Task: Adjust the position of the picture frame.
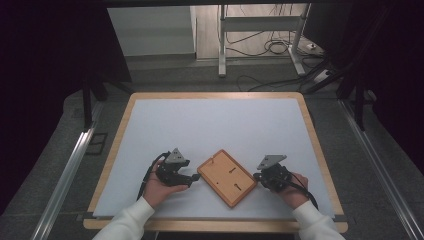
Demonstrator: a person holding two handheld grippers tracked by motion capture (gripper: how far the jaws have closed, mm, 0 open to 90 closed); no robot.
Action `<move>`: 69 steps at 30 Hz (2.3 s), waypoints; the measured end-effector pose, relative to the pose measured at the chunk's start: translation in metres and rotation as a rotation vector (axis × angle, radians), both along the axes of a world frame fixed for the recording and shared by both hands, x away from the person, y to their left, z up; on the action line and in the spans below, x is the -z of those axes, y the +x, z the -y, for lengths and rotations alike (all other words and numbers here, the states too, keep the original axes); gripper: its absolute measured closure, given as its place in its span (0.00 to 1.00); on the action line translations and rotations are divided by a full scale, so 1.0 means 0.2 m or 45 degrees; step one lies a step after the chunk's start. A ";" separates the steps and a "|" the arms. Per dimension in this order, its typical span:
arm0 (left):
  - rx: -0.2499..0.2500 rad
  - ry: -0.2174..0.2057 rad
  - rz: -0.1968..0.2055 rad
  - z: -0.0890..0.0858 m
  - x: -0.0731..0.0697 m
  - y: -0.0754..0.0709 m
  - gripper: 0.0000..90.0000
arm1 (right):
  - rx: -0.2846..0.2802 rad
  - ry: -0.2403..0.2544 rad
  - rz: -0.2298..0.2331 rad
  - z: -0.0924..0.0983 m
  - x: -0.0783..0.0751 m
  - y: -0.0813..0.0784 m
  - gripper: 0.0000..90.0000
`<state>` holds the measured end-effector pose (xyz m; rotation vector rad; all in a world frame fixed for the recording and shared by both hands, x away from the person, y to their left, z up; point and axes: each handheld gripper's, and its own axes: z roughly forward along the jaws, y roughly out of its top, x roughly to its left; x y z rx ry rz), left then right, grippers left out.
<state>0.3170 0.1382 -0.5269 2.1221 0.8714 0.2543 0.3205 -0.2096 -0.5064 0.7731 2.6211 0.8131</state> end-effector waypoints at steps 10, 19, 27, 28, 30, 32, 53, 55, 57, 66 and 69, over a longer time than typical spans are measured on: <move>-0.016 -0.008 0.010 -0.03 -0.01 -0.02 0.32 | -0.021 0.033 -0.023 0.00 0.01 -0.07 1.00; 0.009 -0.050 -0.015 -0.09 -0.03 -0.06 0.50 | 0.005 0.078 0.025 0.05 0.01 -0.07 1.00; 0.119 -0.009 -0.054 -0.05 -0.03 -0.07 0.93 | 0.103 0.205 0.045 0.17 -0.01 -0.08 0.75; 0.120 -0.005 -0.059 -0.04 -0.03 -0.07 0.95 | 0.122 0.216 0.046 0.18 -0.01 -0.09 0.66; 0.125 0.007 -0.068 -0.03 -0.02 -0.06 0.97 | 0.164 0.239 0.057 0.20 0.00 -0.09 0.55; 0.125 0.018 -0.080 -0.01 0.00 -0.05 0.99 | 0.194 0.269 0.049 0.21 0.00 -0.09 0.49; 0.180 0.125 -0.091 0.07 0.02 -0.01 1.00 | 0.280 0.329 0.055 0.23 0.00 -0.08 0.38; 0.171 0.143 -0.088 0.08 0.03 0.00 1.00 | 0.283 0.330 0.055 0.23 0.00 -0.07 0.38; 0.145 0.151 -0.068 0.08 0.02 0.01 1.00 | 0.281 0.329 0.054 0.23 0.00 -0.07 0.38; 0.105 0.138 -0.056 0.12 0.01 0.11 1.00 | 0.280 0.316 0.052 0.23 0.01 -0.07 0.37; 0.095 0.130 -0.058 0.13 0.02 0.15 1.00 | 0.289 0.307 0.055 0.23 0.01 -0.07 0.37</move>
